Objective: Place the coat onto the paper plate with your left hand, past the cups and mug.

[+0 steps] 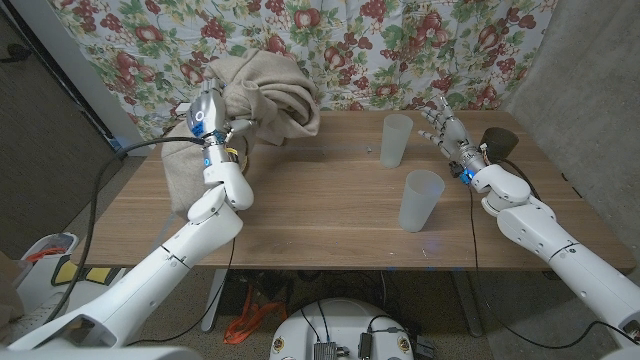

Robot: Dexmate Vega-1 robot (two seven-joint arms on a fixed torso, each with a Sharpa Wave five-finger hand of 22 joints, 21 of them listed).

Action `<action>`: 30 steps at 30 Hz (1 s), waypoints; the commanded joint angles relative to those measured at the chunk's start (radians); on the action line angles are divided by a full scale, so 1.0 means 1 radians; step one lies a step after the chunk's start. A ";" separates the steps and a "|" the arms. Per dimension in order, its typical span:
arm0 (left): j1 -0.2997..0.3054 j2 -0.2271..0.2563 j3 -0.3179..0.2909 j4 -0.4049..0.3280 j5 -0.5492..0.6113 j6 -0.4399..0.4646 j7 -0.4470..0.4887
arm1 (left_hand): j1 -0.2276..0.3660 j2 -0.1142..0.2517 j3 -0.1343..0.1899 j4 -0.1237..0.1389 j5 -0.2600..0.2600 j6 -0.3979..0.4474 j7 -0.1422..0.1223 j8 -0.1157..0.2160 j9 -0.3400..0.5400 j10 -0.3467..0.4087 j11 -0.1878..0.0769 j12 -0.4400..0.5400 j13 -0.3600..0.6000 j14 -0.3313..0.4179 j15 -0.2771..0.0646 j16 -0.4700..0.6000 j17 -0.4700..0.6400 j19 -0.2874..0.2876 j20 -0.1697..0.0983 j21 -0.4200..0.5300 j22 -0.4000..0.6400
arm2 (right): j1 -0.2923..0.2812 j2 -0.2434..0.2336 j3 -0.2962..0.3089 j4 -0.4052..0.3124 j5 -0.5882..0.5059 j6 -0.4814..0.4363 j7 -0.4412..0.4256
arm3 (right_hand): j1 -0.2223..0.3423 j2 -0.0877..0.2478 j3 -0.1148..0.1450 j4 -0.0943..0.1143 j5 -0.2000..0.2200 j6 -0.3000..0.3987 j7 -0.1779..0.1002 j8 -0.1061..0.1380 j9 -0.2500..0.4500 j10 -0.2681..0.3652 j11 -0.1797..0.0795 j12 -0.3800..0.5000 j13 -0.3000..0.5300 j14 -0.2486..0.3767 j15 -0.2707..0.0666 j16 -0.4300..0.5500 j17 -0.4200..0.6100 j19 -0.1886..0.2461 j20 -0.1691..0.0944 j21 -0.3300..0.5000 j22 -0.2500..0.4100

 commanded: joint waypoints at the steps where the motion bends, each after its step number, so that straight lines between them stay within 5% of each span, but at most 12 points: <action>1: 0.019 0.023 -0.044 -0.011 -0.007 0.017 -0.007 | 0.344 0.343 0.283 -0.036 -0.002 0.066 -0.069 0.520 0.001 0.067 -0.075 0.006 0.005 0.069 -0.092 -0.001 0.004 -0.003 -0.011 0.002 -0.001 | 0.000 0.001 -0.009 -0.006 0.001 -0.010 0.002 | -0.008 0.002 -0.007 0.003 -0.005 0.002 -0.003 -0.001 0.003 0.005 0.000 -0.002 0.004 0.003 -0.025 0.005 0.001 0.010 0.003 0.004 0.002; 14: 0.020 0.046 -0.089 -0.002 -0.024 0.033 -0.011 | 0.335 0.346 0.284 -0.036 -0.012 0.057 -0.070 0.525 -0.001 0.066 -0.077 0.006 0.005 0.078 -0.091 -0.030 -0.025 -0.003 -0.017 0.009 -0.013 | -0.007 0.016 -0.009 -0.008 0.000 -0.004 -0.021 | -0.011 0.005 -0.008 0.005 -0.004 0.000 -0.005 -0.001 0.003 -0.009 0.004 -0.008 0.004 0.004 -0.025 0.006 0.001 0.013 0.003 0.004 0.002; 30: 0.035 0.077 -0.146 0.049 -0.099 -0.075 -0.009 | 0.328 0.353 0.282 -0.037 -0.022 0.043 -0.068 0.534 0.002 0.058 -0.074 0.006 0.005 0.075 -0.089 -0.039 -0.044 -0.006 -0.021 0.003 -0.019 | -0.002 0.026 -0.017 -0.035 -0.023 -0.024 -0.073 | -0.028 0.010 -0.013 0.014 -0.004 0.002 -0.007 -0.001 0.003 -0.005 0.005 -0.005 0.004 0.007 -0.028 0.007 0.004 0.023 -0.002 0.006 0.002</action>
